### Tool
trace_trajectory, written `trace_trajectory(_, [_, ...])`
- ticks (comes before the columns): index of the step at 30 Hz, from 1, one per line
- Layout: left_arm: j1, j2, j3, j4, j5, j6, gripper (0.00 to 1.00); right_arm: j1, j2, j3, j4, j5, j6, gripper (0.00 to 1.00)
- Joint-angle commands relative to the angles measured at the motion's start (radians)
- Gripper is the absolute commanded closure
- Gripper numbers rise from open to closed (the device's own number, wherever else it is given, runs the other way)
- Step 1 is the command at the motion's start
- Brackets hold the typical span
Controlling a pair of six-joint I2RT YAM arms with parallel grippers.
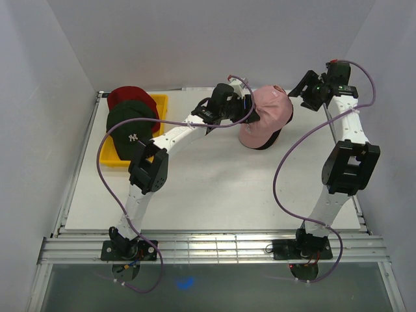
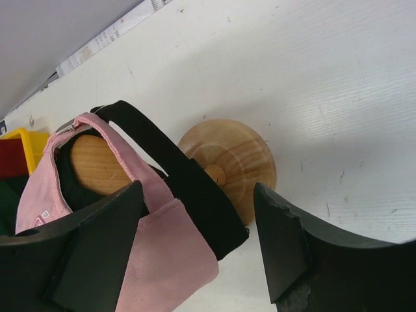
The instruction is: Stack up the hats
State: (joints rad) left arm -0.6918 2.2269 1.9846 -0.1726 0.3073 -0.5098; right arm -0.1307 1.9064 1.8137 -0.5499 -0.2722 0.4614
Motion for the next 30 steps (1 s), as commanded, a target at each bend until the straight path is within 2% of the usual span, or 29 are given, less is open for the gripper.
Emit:
trace_trajectory(1, [-0.003, -0.079, 0.006, -0.030, 0.000, 0.005, 0.43, -0.006, 0.014, -0.004, 0.033, 0.022, -0.021, 0.26])
trace_trajectory(10, [-0.003, -0.079, 0.005, -0.036, 0.001, 0.007, 0.43, -0.018, 0.043, -0.022, 0.027, 0.050, -0.029, 0.32])
trace_trajectory(18, [-0.003, -0.085, 0.002, -0.044, -0.002, 0.013, 0.43, -0.030, -0.003, -0.008, 0.034, 0.064, -0.021, 0.32])
trace_trajectory(25, [-0.003, -0.090, 0.002, -0.036, 0.003, 0.007, 0.43, -0.029, -0.015, 0.024, 0.045, -0.008, 0.003, 0.31])
trace_trajectory(30, [-0.005, -0.092, 0.000, -0.033, 0.003, 0.007, 0.43, -0.029, -0.056, -0.047, 0.113, -0.045, 0.025, 0.30])
